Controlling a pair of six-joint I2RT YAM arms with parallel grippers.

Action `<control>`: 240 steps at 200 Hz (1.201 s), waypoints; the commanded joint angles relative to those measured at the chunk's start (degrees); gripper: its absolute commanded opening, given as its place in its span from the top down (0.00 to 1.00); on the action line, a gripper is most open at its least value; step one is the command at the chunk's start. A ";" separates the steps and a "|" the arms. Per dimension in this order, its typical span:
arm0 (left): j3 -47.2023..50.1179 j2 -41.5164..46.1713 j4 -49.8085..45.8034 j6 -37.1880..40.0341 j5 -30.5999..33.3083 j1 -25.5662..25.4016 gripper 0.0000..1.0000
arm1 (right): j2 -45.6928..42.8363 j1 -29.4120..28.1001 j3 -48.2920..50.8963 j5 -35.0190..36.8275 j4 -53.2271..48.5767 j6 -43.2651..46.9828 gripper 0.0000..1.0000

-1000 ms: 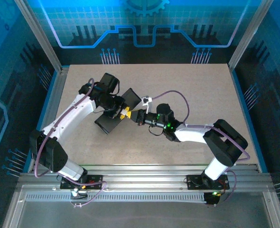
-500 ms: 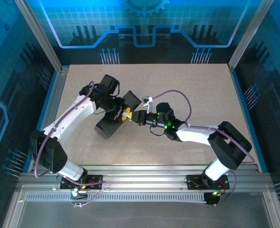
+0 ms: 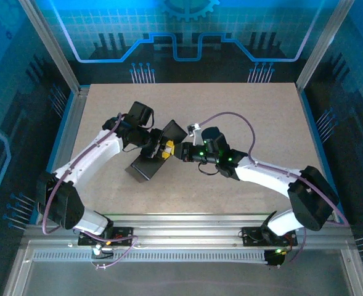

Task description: Unlock the padlock with the key

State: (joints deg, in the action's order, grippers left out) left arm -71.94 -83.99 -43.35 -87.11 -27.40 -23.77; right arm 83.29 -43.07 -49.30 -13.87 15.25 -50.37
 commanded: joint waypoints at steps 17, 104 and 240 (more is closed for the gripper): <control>1.67 3.30 7.23 -1.38 -12.86 -0.45 1.00 | -3.37 -1.38 -3.85 1.83 -3.55 2.50 0.78; 2.50 4.00 5.62 -0.07 -12.24 0.99 1.00 | -8.12 0.65 -2.38 1.80 -4.75 4.26 0.65; 1.85 4.47 2.57 1.99 -12.20 2.04 1.00 | -26.80 7.82 11.28 7.36 -12.92 54.10 0.65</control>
State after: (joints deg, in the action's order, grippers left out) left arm -69.91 -82.15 -40.60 -86.91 -36.03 -22.46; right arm 60.31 -35.77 -45.93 -11.62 -1.83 -15.99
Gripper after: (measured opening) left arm 0.296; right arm 0.350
